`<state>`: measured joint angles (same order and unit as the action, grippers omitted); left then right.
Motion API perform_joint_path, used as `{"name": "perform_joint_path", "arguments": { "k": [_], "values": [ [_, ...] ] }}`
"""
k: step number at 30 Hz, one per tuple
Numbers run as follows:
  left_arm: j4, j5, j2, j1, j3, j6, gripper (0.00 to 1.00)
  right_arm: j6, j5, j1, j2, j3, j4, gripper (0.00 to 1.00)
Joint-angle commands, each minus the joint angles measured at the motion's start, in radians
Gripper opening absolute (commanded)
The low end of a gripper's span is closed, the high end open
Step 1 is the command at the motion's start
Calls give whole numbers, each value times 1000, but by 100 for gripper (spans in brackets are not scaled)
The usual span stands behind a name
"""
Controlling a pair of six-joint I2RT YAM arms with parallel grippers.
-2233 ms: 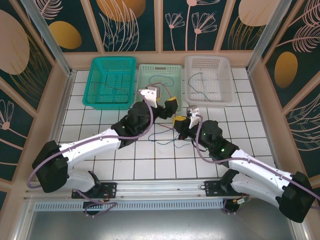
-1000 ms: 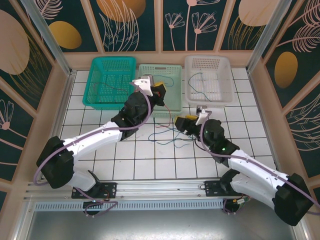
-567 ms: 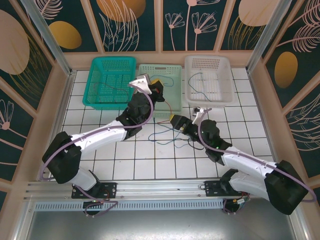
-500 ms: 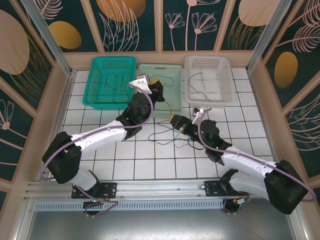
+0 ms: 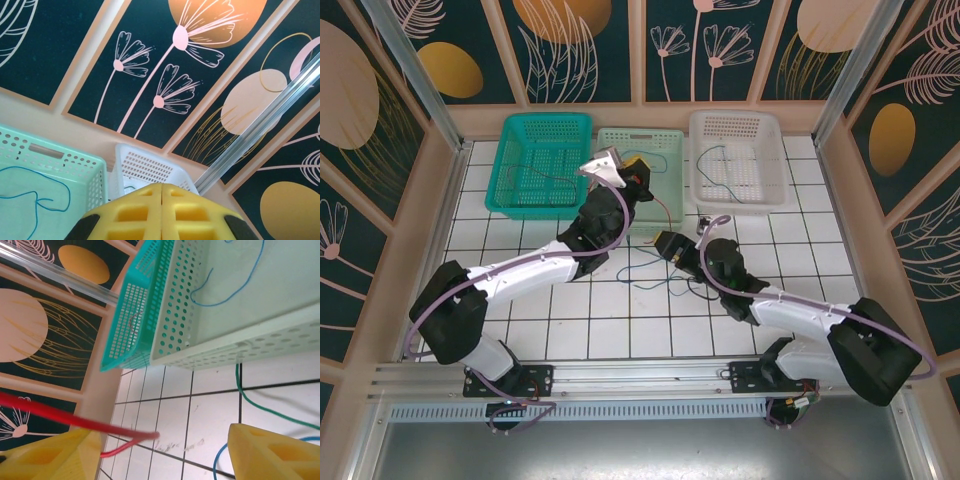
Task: Untangle the cables
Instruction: Straighten the cable.
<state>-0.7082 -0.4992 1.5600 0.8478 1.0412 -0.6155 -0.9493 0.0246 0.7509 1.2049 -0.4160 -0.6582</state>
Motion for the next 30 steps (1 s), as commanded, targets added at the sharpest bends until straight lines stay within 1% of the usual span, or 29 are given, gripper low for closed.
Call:
{"name": "perform_joint_path", "arguments": {
  "k": [1, 3, 7, 8, 11, 15, 20, 23, 25, 27, 29, 30],
  "values": [
    [-51, -6, 11, 6, 25, -20, 0, 19, -35, 7, 18, -49, -62, 56],
    [-55, -10, 11, 7, 23, -24, 0, 22, -30, 7, 32, -65, -61, 50],
    [-60, -21, 14, 6, 28, -26, 0, -8, -10, 8, 59, -72, -72, 49],
    [-60, -26, 15, 8, 28, -24, 0, -18, -4, 9, 64, -71, -78, 50],
    [-61, -38, 15, 7, 28, -20, 0, -40, -9, 17, 61, -70, -63, 58],
    [-68, -40, 21, 9, 31, -21, 0, -45, -21, 27, 53, -69, -47, 58],
    [-68, -56, 28, 21, 34, -15, 0, -41, -15, 28, 60, -82, -39, 45],
    [-73, -67, 25, 22, 35, 1, 0, -44, -18, 36, 59, -91, -4, 27],
    [-67, -73, 20, 22, 36, 20, 0, -26, -30, 38, 49, -93, 43, 15],
    [-58, -89, 12, 21, 36, 45, 0, 5, -35, 38, 28, -99, 113, 6],
    [-48, -95, 4, 22, 36, 73, 0, 58, -51, 38, 16, -120, 208, 1],
    [-39, -93, 2, 22, 42, 89, 0, 93, -45, 38, 16, -138, 266, 0]
  ]
}}
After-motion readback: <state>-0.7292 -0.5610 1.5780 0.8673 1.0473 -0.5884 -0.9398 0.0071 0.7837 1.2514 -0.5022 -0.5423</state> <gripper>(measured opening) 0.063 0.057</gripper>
